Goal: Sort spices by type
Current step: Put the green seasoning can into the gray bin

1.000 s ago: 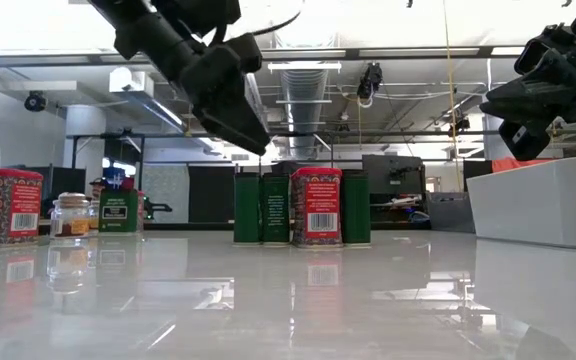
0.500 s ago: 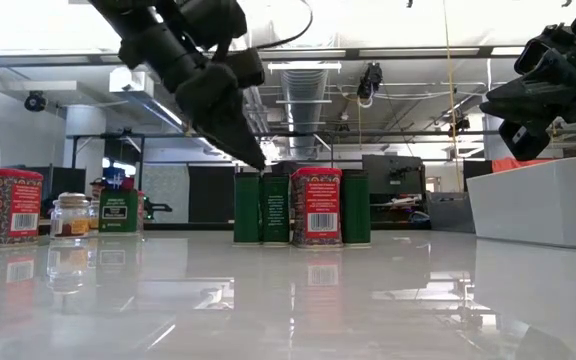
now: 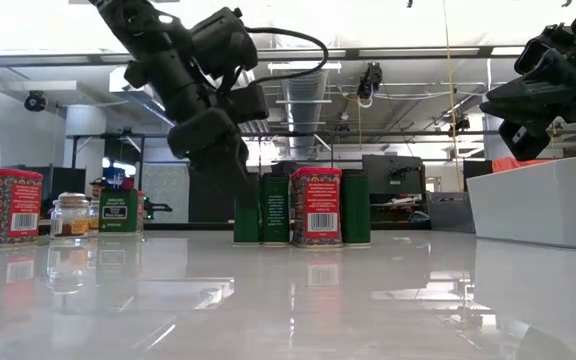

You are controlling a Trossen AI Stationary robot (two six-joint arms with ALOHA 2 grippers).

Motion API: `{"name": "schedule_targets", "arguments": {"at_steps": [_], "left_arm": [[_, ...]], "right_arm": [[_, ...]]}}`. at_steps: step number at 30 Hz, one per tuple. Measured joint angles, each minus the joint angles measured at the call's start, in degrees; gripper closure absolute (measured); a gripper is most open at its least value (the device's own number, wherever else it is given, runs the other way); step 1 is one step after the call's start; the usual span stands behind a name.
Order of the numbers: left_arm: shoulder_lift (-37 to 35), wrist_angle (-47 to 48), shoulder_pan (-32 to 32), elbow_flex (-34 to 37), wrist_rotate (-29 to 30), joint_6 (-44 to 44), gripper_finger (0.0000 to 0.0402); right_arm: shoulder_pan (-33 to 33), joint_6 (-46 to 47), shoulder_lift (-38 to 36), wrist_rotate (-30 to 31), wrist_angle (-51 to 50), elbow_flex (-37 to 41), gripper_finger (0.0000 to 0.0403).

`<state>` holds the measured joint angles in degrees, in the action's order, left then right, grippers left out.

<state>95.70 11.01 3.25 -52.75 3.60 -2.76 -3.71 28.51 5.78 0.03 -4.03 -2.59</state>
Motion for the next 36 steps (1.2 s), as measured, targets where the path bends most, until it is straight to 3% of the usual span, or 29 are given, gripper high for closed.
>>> {"name": "schedule_targets", "arguments": {"at_steps": [11, 18, 26, 32, 36], "left_arm": [[0.0, -1.8, -0.6, 0.0, 1.3, 0.5, 0.0137], [-1.1, 2.0, -0.6, -0.8, 1.5, 2.1, 0.013], [-7.1, 13.1, 0.4, -8.7, 6.7, -0.8, 0.0133], [-7.3, 15.7, 7.0, -16.3, 7.3, -4.4, 0.0132], [-3.2, 11.7, 12.0, -19.7, 3.2, -4.5, 0.0132]], "right_arm": [[0.0, 0.0, 0.0, 0.0, 0.0, 0.0, 0.0344], [0.0, 0.0, 0.0, 0.0, 0.0, 0.0, 0.0344], [0.0, 0.0, 0.0, 0.0, 0.0, 0.0, 0.0344], [0.0, 0.0, 0.0, 0.0, 0.0, 0.0, 0.0344], [0.0, 0.0, 0.0, 0.0, 0.0, 0.0, 0.0344]]}}
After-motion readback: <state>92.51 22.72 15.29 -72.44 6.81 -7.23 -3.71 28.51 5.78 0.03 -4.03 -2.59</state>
